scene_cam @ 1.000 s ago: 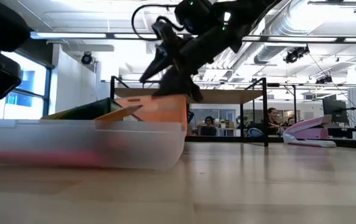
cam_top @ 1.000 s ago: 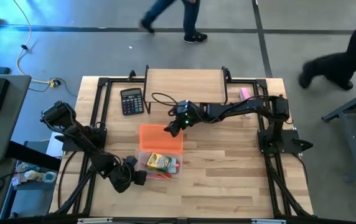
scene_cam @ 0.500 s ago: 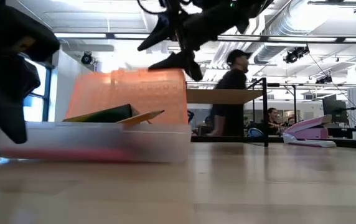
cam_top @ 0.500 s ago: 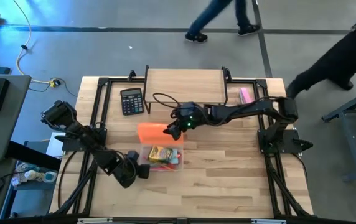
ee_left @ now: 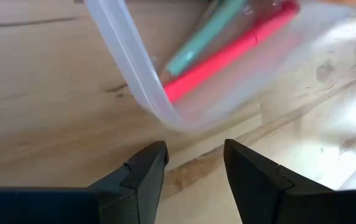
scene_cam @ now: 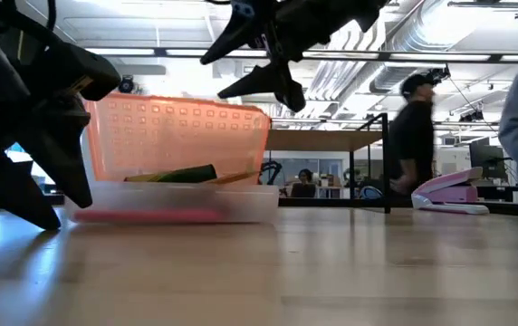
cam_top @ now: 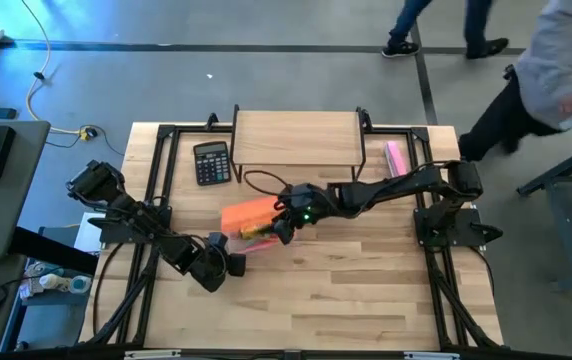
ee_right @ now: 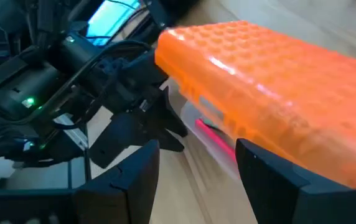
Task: Pack school essentials
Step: Close the supply box
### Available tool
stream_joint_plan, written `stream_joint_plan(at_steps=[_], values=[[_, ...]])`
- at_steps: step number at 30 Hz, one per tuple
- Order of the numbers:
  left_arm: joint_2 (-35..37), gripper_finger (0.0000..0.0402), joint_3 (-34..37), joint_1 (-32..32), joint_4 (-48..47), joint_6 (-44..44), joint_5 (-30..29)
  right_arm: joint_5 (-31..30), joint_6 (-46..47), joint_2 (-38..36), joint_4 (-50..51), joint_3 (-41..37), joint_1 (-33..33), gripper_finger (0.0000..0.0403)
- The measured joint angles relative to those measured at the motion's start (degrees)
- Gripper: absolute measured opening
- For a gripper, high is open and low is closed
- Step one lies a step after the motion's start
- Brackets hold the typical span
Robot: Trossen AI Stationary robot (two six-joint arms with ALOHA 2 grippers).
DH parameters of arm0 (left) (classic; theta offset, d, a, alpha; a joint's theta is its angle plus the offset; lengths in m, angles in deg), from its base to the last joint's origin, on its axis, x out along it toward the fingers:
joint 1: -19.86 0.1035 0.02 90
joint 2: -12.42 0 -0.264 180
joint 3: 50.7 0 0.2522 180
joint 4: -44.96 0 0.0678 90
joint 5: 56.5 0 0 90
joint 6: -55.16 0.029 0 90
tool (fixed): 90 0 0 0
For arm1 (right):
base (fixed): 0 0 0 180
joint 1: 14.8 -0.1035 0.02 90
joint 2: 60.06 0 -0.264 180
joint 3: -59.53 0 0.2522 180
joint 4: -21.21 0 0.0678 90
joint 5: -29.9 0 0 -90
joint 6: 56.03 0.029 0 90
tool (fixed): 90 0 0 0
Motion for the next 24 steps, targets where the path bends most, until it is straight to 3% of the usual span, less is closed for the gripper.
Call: stream_joint_plan(at_steps=[8,18,24], values=[[0.0,0.0158,0.1,-1.5,0.3,-0.1,-0.2,-2.4,0.5,-0.1,2.2,0.1,-1.1,0.0201],[0.0,0.0158,0.1,-10.0,0.4,-9.9,-1.0,-2.6,1.0,-1.2,2.3,0.1,-1.0,0.0201],[1.2,0.0158,0.1,-12.9,0.3,-12.0,-5.9,-3.6,-0.2,-1.6,4.7,0.2,0.2,0.0201]])
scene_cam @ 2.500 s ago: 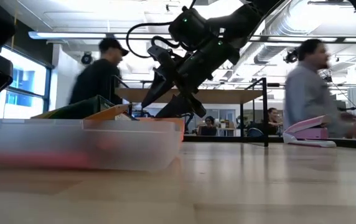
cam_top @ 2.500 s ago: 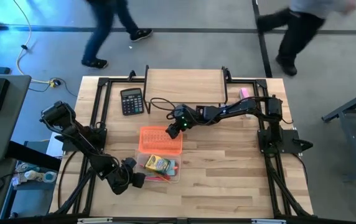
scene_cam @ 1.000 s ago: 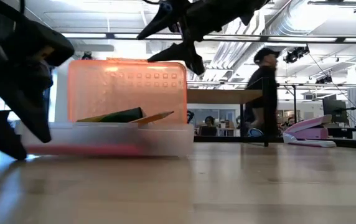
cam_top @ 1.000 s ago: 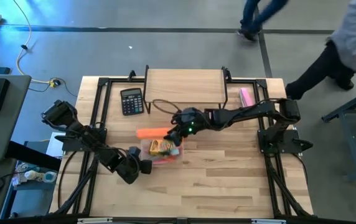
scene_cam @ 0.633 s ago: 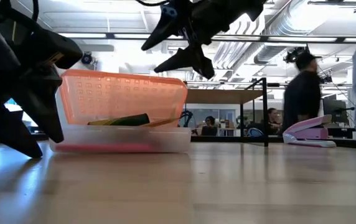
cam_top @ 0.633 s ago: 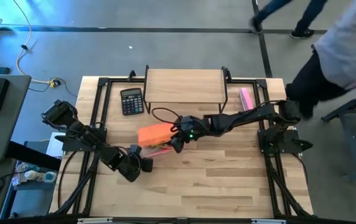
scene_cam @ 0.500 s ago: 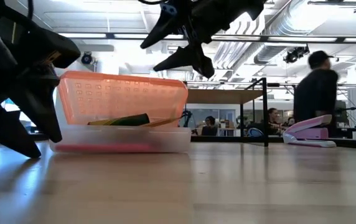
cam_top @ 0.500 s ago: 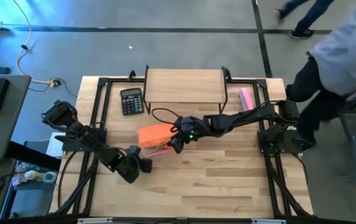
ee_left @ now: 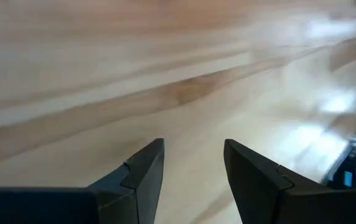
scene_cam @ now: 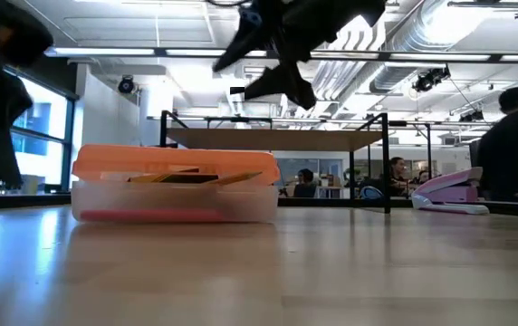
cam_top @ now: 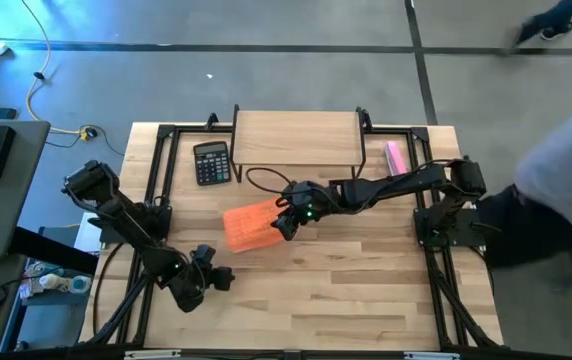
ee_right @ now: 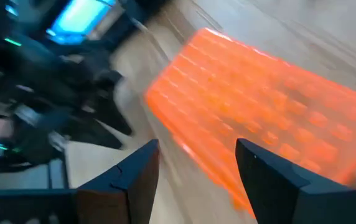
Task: Pack school essentials
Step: Close the supply box
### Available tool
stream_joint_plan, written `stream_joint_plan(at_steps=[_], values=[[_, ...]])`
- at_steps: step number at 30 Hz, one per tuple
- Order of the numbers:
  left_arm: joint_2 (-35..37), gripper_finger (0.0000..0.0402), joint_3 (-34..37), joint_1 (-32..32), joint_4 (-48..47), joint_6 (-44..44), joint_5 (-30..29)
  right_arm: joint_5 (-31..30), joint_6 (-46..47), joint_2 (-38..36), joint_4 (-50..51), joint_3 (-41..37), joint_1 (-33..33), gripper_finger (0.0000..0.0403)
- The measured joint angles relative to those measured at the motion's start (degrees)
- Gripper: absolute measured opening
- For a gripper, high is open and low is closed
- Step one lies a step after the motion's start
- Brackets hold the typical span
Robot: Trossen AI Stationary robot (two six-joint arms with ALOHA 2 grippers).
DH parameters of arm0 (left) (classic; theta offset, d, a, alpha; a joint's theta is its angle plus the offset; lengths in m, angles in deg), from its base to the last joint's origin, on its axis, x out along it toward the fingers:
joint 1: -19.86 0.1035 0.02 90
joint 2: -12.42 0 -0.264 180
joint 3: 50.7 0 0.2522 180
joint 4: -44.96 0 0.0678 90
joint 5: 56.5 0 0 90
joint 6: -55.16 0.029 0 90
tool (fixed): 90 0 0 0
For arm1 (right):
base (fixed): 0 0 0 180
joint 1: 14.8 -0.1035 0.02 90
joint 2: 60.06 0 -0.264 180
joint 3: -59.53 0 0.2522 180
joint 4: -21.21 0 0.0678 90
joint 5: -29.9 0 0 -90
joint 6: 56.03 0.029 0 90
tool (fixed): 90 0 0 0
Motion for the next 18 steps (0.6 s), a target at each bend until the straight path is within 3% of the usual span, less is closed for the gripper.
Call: stream_joint_plan(at_steps=[9,13,18], values=[[7.5,0.0158,0.0,1.8,-5.8,8.3,-3.7,7.7,0.2,0.0,10.7,0.0,-2.4,0.0201],[12.5,0.0158,-0.1,2.0,-11.4,9.9,-3.8,7.2,1.6,0.0,13.2,0.0,-4.7,0.0201],[20.2,0.0158,-0.1,2.0,-19.8,12.6,-5.4,2.1,0.5,0.0,14.1,0.0,-7.5,0.0201]])
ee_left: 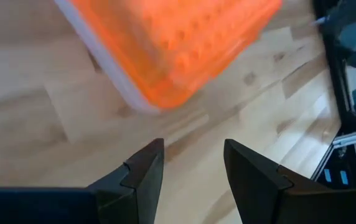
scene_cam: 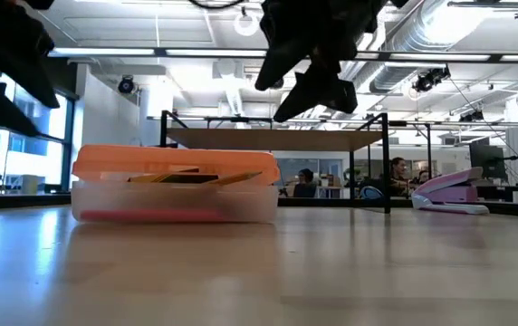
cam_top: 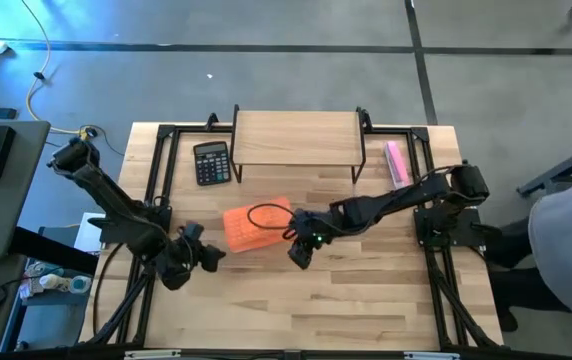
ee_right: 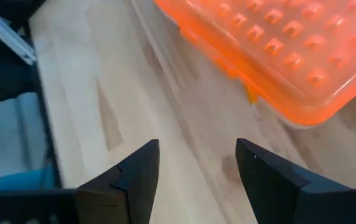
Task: Pack school essentials
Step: Close the supply box
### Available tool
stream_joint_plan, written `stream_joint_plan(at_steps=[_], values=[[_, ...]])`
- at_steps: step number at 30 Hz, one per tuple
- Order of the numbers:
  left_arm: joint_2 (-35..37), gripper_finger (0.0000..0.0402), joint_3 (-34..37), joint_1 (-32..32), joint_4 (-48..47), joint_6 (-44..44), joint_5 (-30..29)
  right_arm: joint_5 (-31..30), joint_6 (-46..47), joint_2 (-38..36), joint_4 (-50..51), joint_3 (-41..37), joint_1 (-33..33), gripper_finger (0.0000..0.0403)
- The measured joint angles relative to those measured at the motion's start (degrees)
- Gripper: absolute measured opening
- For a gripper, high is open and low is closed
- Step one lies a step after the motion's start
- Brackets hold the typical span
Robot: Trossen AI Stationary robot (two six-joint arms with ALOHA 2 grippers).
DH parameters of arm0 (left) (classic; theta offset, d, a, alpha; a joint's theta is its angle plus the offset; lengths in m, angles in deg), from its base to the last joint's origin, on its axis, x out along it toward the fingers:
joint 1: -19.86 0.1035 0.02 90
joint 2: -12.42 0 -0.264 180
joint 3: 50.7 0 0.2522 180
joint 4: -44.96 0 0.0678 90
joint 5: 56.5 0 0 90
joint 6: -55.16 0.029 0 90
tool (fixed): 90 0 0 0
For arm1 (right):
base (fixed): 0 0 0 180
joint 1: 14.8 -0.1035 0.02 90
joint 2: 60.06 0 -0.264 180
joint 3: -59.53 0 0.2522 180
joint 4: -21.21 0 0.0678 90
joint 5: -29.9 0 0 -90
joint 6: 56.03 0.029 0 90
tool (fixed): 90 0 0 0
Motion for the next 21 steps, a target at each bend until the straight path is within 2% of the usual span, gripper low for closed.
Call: stream_joint_plan(at_steps=[7,9,12,15,21], values=[[9.7,0.0158,0.0,2.4,-9.0,7.9,-1.5,-14.6,-0.7,1.1,0.8,-0.1,-4.5,0.0201],[12.1,0.0158,0.0,4.1,-10.5,11.7,-1.6,-16.9,-0.5,1.9,0.9,-0.1,-5.5,0.0201],[14.9,0.0158,0.0,7.3,-11.3,19.4,-1.7,-17.1,-0.3,3.3,-0.5,-0.1,-6.4,0.0192],[16.8,0.0158,-0.1,11.0,-11.4,27.6,-2.5,-17.1,2.0,4.7,-0.7,-0.1,-7.3,0.0156],[20.1,0.0158,0.0,18.3,-12.2,42.2,0.9,-18.6,9.4,7.6,-2.4,-0.1,-8.9,0.0042]])
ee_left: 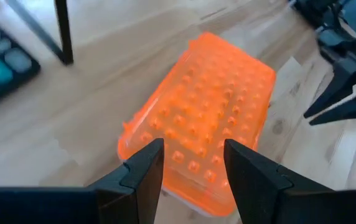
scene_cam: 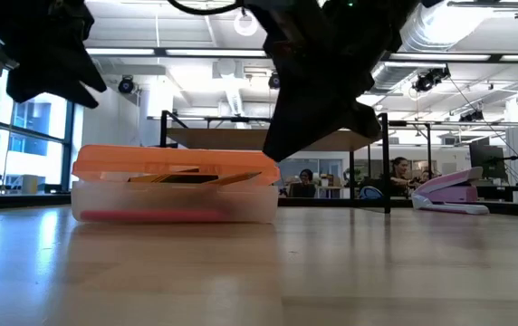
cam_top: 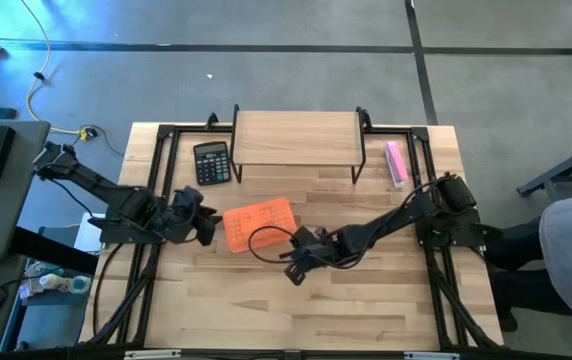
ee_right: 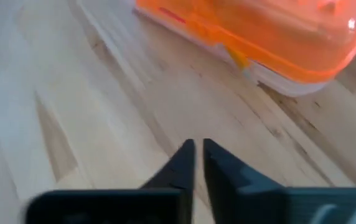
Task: Pack school essentials
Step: Close the supply box
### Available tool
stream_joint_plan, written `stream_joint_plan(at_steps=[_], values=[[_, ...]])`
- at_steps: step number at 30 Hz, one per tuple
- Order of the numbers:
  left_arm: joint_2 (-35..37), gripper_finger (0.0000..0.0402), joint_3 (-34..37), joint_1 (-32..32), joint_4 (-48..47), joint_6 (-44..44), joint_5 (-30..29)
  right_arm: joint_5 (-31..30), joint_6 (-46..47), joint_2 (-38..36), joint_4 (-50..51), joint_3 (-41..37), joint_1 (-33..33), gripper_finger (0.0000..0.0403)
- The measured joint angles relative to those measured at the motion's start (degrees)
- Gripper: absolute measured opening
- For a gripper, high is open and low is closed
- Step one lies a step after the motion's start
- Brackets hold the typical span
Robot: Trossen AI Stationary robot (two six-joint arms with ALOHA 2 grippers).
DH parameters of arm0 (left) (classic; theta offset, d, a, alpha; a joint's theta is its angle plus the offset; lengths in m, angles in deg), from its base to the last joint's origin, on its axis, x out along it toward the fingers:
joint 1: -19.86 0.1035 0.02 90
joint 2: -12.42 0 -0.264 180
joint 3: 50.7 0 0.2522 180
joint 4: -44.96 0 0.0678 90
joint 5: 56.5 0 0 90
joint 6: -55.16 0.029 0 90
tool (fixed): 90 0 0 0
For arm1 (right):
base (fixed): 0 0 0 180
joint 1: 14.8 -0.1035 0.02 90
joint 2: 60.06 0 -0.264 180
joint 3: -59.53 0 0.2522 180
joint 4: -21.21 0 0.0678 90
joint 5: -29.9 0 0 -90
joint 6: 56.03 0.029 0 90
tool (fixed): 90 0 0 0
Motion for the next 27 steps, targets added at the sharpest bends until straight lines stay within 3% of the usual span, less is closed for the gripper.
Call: stream_joint_plan(at_steps=[3,8,13,18,27], values=[[0.7,0.0158,0.0,3.5,-0.2,5.7,1.1,-2.4,4.4,1.3,-1.6,0.0,-0.3,0.0007],[0.8,0.0158,0.0,9.4,-0.2,13.1,3.1,-8.3,16.2,3.6,-2.0,0.0,-0.2,0.0018],[0.6,0.0158,0.0,14.6,0.0,19.4,6.7,-11.3,21.4,6.0,-5.7,0.0,-0.2,0.0002],[0.6,0.0158,0.0,18.5,0.0,22.1,9.7,-12.0,24.9,7.2,-8.0,0.0,0.0,0.0002],[0.6,0.0158,0.0,21.0,0.0,24.6,11.1,-18.4,30.8,7.2,-5.5,0.0,0.9,0.0]])
